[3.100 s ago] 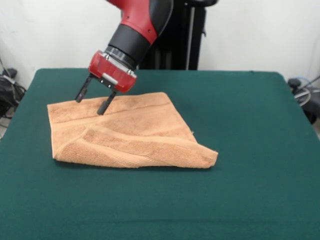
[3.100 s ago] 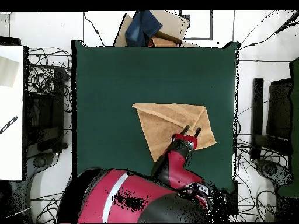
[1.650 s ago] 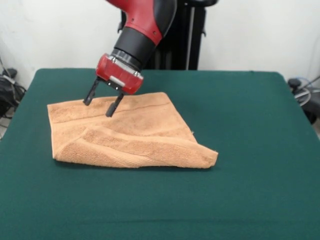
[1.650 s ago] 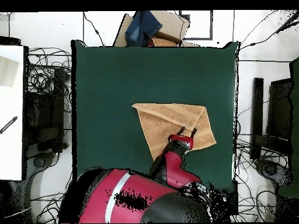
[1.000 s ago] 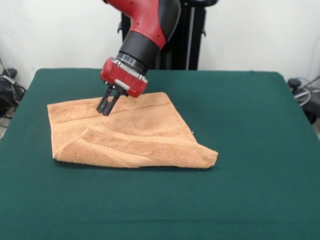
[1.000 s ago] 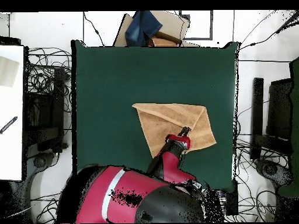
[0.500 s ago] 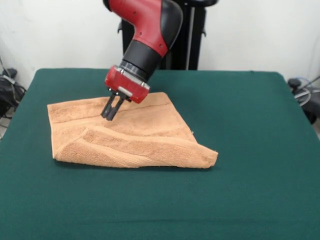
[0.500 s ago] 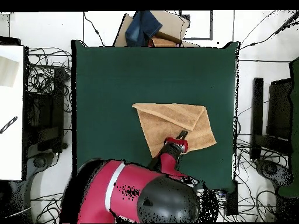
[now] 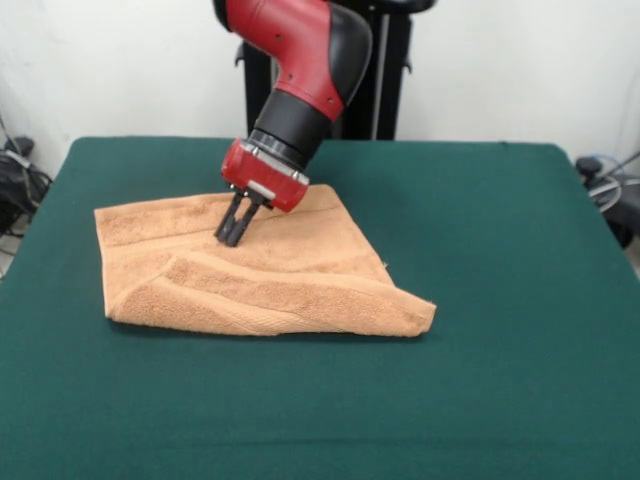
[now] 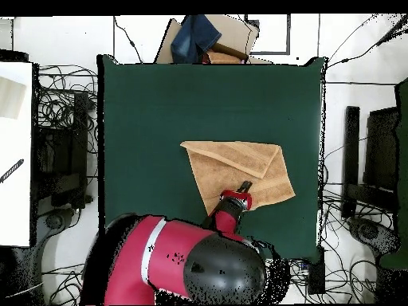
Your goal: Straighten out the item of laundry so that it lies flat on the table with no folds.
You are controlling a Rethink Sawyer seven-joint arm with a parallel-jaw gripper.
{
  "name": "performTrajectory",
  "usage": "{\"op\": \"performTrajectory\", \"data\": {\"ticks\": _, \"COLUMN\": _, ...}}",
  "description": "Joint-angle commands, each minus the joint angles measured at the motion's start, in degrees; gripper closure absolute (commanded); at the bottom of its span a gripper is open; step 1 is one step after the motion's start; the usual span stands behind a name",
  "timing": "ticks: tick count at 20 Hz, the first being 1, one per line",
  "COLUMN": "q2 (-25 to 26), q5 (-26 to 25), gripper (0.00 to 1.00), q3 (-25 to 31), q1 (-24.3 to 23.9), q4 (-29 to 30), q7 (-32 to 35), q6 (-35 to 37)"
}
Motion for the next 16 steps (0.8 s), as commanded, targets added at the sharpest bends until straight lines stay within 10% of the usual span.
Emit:
{"op": "performTrajectory", "data": {"ticks": 1, "q2": -1.76, "q5": 2.76, "gripper": 1.0, "q3": 7.34, "q1": 0.57, "q4": -0.95, "q7": 17.24, "q6": 1.66}}
{"op": "performTrajectory", "data": {"ticks": 16, "q2": 3.58, "q5": 5.81, "gripper": 1.0, "q3": 7.95, "q1": -0.05, "q4": -6.52, "q7": 14.12, "q6": 4.73}}
